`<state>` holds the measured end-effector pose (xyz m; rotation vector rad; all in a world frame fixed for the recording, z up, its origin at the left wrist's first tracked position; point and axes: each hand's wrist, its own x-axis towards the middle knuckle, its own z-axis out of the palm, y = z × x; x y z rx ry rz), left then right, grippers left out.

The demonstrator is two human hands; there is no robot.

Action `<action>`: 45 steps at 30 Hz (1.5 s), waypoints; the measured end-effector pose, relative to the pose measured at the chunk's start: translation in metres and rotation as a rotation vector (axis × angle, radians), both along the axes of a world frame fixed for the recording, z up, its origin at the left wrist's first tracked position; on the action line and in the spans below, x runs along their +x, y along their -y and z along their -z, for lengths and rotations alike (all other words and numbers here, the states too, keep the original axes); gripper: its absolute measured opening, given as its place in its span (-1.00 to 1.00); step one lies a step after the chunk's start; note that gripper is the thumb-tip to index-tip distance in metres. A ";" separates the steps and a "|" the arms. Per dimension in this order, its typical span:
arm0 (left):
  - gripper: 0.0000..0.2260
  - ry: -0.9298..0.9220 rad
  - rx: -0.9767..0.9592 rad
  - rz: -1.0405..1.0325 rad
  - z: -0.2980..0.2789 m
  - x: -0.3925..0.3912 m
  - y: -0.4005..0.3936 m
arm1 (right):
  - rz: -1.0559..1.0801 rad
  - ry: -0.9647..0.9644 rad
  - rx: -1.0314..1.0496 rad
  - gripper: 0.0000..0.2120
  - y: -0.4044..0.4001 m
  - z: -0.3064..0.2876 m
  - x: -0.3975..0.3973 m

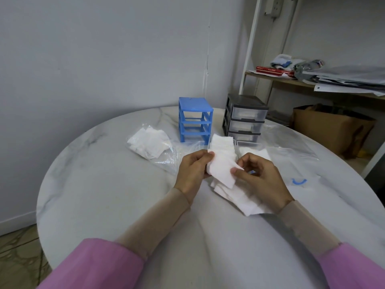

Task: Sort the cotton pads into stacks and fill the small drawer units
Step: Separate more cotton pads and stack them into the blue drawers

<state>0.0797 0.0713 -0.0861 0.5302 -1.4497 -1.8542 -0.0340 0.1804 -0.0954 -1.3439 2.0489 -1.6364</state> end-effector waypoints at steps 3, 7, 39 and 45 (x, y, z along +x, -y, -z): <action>-0.80 -0.030 0.032 -0.006 0.000 0.001 0.002 | 0.021 0.068 -0.076 -0.86 -0.001 -0.004 -0.002; -0.86 -0.014 -0.041 -0.003 0.004 0.000 0.006 | -0.002 0.233 -0.256 -0.82 -0.001 -0.012 0.000; -0.89 -0.072 -0.003 0.091 0.003 0.000 -0.002 | 0.002 0.135 -0.252 -0.42 -0.001 -0.011 0.009; -0.91 -0.078 -0.026 0.124 0.003 0.000 -0.003 | 0.015 0.156 -0.242 -0.39 0.000 -0.011 0.006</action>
